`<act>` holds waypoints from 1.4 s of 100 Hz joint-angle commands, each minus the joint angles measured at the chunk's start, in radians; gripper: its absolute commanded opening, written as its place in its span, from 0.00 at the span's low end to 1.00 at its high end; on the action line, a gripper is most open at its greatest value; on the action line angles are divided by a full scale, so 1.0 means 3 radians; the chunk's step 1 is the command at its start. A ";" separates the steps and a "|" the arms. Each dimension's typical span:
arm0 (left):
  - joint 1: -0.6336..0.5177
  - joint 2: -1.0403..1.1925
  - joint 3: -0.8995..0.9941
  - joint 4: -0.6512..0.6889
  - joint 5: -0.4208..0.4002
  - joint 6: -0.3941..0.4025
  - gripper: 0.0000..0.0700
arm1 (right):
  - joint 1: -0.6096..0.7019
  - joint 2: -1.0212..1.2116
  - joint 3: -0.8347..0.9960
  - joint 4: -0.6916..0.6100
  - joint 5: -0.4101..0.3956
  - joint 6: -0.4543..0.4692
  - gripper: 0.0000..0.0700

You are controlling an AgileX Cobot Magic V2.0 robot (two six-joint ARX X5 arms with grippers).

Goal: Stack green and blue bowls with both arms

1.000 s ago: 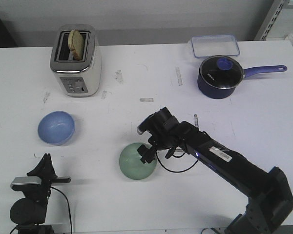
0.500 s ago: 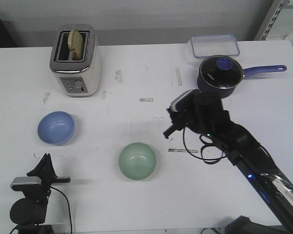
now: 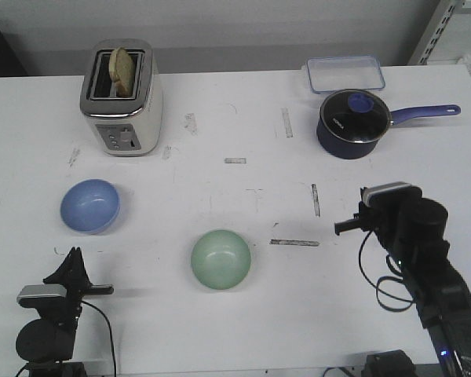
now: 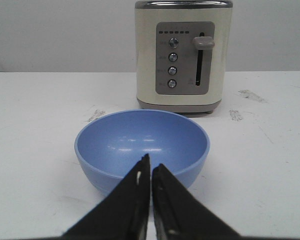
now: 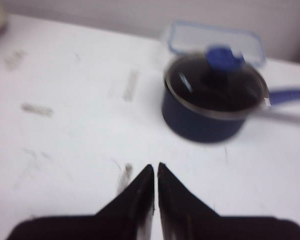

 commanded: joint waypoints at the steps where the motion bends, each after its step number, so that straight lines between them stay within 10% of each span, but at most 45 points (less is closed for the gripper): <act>1: 0.0001 -0.0008 -0.0069 0.0052 0.0000 0.0005 0.00 | -0.0037 -0.0228 -0.0306 0.0144 -0.0001 0.0093 0.00; 59: 0.0001 0.0000 0.0230 0.0268 -0.0004 -0.0340 0.00 | -0.0097 -0.1653 -0.1305 0.0350 0.0183 0.0263 0.00; 122: 0.0032 0.2599 0.3899 -0.1548 -0.0014 0.0230 0.01 | -0.0089 -0.1624 -0.1307 0.0340 0.0174 0.0261 0.00; 140: 0.0201 0.3286 0.4213 -0.1960 -0.0014 0.0229 0.40 | -0.0089 -0.1624 -0.1307 0.0341 0.0174 0.0249 0.00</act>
